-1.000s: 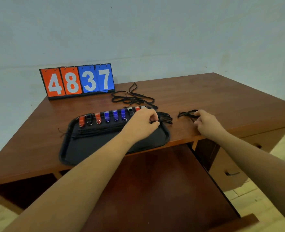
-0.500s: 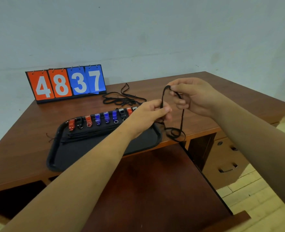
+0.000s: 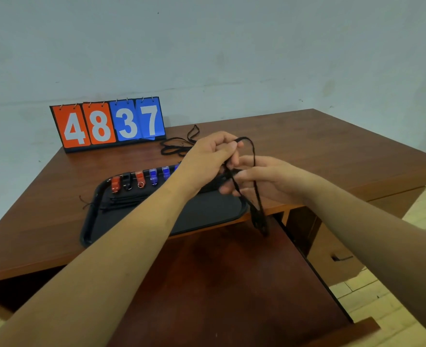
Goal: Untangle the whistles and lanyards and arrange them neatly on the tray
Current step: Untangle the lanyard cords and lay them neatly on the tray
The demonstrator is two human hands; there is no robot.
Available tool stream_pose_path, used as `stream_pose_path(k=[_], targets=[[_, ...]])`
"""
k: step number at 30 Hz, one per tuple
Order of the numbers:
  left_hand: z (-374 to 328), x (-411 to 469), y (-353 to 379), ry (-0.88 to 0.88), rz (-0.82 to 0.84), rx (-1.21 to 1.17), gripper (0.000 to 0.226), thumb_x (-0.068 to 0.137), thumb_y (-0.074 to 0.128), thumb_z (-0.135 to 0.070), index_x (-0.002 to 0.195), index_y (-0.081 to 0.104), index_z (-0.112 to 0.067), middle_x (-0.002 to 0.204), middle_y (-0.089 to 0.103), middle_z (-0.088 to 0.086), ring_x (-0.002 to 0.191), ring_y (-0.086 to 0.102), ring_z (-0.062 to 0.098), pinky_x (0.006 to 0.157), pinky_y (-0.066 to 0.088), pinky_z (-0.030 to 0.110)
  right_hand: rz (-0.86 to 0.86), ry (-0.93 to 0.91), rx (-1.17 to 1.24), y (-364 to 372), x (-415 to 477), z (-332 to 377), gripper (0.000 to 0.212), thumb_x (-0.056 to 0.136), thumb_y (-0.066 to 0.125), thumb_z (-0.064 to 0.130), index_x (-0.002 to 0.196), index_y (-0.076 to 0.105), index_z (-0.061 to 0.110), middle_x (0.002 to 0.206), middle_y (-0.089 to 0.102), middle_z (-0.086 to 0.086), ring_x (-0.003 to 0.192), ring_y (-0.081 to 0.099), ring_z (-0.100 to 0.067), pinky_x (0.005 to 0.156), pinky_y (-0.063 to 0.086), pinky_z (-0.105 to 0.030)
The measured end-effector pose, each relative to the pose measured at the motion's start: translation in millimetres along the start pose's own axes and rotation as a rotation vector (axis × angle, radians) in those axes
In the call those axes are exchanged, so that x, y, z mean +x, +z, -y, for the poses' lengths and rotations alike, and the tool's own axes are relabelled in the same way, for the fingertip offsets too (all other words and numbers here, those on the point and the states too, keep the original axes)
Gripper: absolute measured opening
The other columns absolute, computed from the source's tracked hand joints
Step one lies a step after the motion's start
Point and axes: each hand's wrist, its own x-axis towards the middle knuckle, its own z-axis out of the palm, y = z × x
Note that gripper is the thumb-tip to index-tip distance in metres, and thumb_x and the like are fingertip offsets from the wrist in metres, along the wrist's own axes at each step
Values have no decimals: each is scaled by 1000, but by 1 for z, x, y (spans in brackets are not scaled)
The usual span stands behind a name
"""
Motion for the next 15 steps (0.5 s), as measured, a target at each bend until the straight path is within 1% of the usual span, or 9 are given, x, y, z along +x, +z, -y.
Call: stream_pose_path(k=[1, 2, 3, 4, 6, 8, 10, 12, 15], targets=[[-1, 1, -2, -5, -70, 6, 19, 102, 46, -15, 101, 65, -16, 69, 63, -6, 61, 55, 4, 62, 45, 21, -7, 26, -15, 5, 1, 1, 25, 102, 49, 11, 123, 56, 2, 88, 68, -18, 96, 66, -35, 97, 50, -46], [0, 3, -3, -16, -151, 16, 18, 102, 48, -16, 101, 66, -16, 72, 65, -8, 64, 57, 3, 66, 47, 23, -35, 44, -31, 9, 2, 3, 20, 103, 46, 14, 113, 59, 2, 71, 60, -11, 77, 63, -30, 83, 54, -41], [4, 5, -6, -33, -221, 16, 17, 101, 49, -18, 103, 66, -16, 77, 67, -8, 69, 60, 3, 73, 50, 26, -74, 42, -32, 12, 2, 7, 20, 104, 44, 16, 104, 60, 3, 63, 49, -4, 63, 53, -23, 67, 51, -34], [7, 5, -8, -52, -254, -19, 17, 101, 50, -22, 105, 66, -16, 85, 69, -7, 78, 64, 5, 83, 53, 31, -109, 21, 9, 14, 4, 11, 22, 105, 42, 17, 97, 59, 5, 60, 40, 0, 55, 42, -18, 54, 44, -28], [10, 2, -7, -79, -159, -205, 28, 99, 51, -35, 112, 63, -14, 103, 70, 0, 99, 66, 15, 100, 50, 42, -145, -58, 185, 17, 6, 21, 24, 105, 40, 19, 91, 57, 8, 58, 33, 3, 49, 30, -12, 45, 30, -23], [11, -5, 5, -129, 69, -340, 42, 98, 47, -44, 122, 59, -12, 116, 68, 8, 112, 64, 24, 105, 46, 46, -156, -143, 389, 18, 10, 31, 25, 105, 40, 20, 88, 56, 10, 56, 33, 5, 46, 29, -10, 43, 26, -22], [11, -17, 18, -206, 303, -338, 42, 99, 43, -41, 122, 58, -10, 114, 70, 12, 113, 64, 28, 104, 47, 45, -174, -192, 559, 18, 15, 41, 25, 105, 39, 21, 87, 54, 10, 55, 33, 6, 46, 28, -9, 43, 24, -21], [14, -26, 23, -220, 459, -304, 32, 101, 45, -29, 116, 59, -4, 97, 71, 13, 100, 68, 31, 94, 53, 39, -206, -204, 656, 13, 18, 47, 26, 105, 38, 22, 85, 52, 11, 54, 30, 6, 45, 24, -8, 43, 20, -21], [19, -34, 14, -228, 445, -278, 21, 103, 42, -14, 99, 61, -5, 68, 56, 3, 71, 64, 22, 71, 53, 27, -344, -207, 648, -4, 13, 47, 26, 105, 38, 21, 84, 51, 13, 55, 29, 6, 46, 20, -9, 42, 18, -22]])
